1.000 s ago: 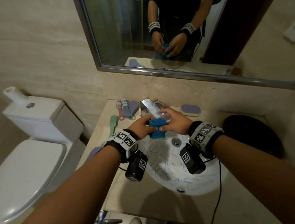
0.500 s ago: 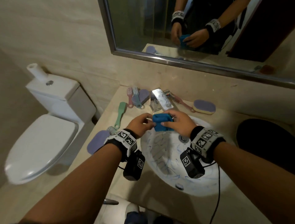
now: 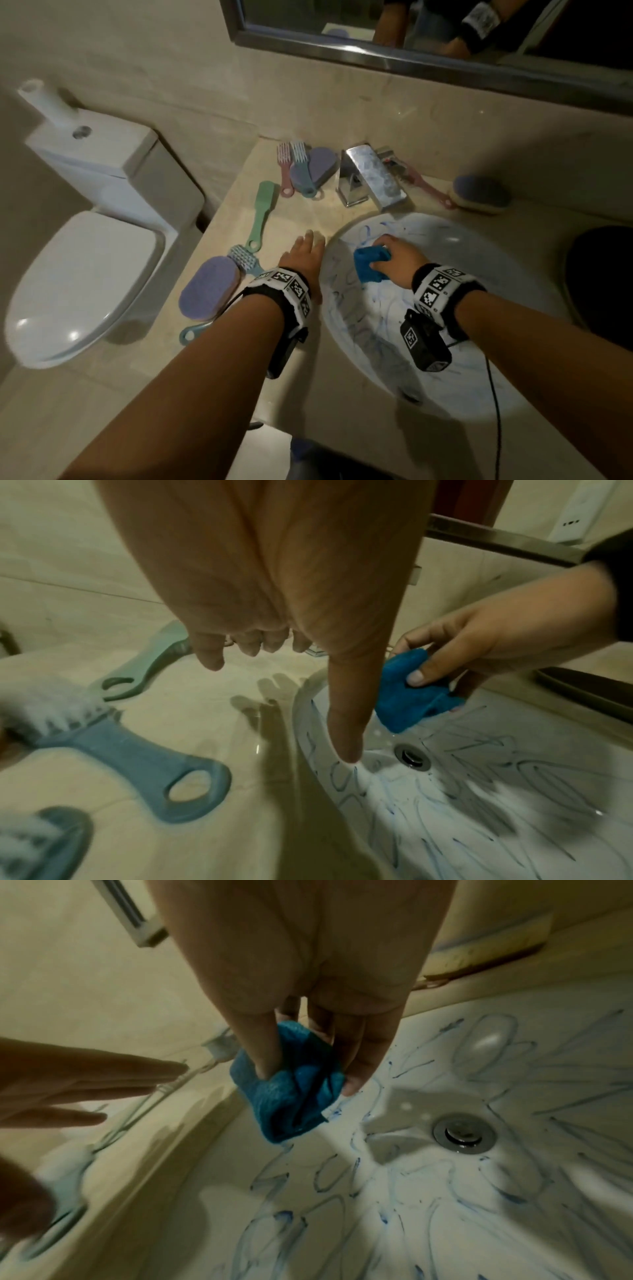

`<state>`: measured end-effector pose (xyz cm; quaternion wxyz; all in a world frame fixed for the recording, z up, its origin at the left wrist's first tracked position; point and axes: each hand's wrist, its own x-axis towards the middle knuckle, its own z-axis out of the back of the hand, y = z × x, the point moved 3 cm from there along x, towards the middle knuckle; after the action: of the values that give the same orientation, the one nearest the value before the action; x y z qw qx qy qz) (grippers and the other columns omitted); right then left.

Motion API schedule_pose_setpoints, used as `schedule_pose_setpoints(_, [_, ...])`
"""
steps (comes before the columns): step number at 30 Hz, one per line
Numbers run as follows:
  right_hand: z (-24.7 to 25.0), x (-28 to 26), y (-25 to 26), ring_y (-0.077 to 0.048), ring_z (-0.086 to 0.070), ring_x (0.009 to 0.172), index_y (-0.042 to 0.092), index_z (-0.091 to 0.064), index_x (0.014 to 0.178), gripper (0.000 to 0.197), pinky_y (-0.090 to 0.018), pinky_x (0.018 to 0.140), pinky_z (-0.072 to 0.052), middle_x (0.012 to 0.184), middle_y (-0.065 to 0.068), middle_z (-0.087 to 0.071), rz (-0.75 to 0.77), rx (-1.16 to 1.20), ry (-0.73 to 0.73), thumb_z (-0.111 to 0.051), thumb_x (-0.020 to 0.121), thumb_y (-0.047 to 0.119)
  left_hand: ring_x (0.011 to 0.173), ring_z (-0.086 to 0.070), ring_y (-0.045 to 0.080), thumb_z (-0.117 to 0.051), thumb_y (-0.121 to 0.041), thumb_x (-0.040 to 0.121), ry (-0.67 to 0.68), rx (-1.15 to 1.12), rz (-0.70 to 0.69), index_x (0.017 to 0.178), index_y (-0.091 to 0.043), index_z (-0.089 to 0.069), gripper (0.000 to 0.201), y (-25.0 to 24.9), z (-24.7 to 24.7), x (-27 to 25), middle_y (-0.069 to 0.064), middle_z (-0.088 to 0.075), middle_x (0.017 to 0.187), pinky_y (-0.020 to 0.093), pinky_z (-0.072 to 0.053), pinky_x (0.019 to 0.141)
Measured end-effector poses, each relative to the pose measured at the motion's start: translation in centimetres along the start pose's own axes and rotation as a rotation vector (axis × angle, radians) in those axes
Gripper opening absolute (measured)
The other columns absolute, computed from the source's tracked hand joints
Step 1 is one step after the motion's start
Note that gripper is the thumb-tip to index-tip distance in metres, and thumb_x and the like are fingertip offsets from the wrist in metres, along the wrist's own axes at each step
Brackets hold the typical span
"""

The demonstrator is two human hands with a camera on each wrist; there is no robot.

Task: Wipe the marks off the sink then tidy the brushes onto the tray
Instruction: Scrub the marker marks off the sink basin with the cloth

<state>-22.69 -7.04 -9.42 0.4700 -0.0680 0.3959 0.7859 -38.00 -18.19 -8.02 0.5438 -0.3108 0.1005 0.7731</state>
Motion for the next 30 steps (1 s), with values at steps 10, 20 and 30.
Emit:
schedule_pose_setpoints(10, [-3.1, 5.2, 0.2, -0.029, -0.058, 0.100, 0.008, -0.049, 0.101, 0.028, -0.023, 0.073, -0.035, 0.102, -0.014, -0.059, -0.137, 0.033, -0.179, -0.066, 0.084, 0.022, 0.146, 0.014, 0.028, -0.087, -0.035, 0.059, 0.110, 0.108, -0.009, 0.148, -0.011, 0.019, 0.140, 1.9, -2.2, 1.6, 0.009, 0.025, 0.155, 0.044, -0.009, 0.118])
schedule_pose_setpoints(20, [-7.2, 6.1, 1.1, -0.018, -0.057, 0.089, 0.003, -0.064, 0.104, 0.030, -0.020, 0.075, -0.038, 0.098, -0.010, -0.066, -0.015, 0.174, -0.173, -0.072, 0.078, 0.017, 0.146, 0.013, 0.024, -0.075, -0.021, 0.077, 0.076, 0.062, 0.029, 0.148, -0.016, 0.019, 0.118, 2.0, -1.6, 2.1, 0.004, 0.026, 0.155, 0.044, -0.010, 0.117])
schedule_pose_setpoints(30, [-6.7, 6.7, 1.4, -0.027, -0.063, 0.086, 0.004, -0.066, 0.089, 0.012, -0.034, 0.076, -0.051, 0.091, -0.016, -0.068, 0.037, 0.263, -0.187, -0.064, 0.077, 0.000, 0.146, 0.015, 0.023, -0.076, -0.013, 0.074, 0.115, 0.026, 0.069, 0.148, -0.019, 0.019, 0.120, 1.6, -1.0, 2.3, 0.001, 0.028, 0.154, 0.045, -0.010, 0.117])
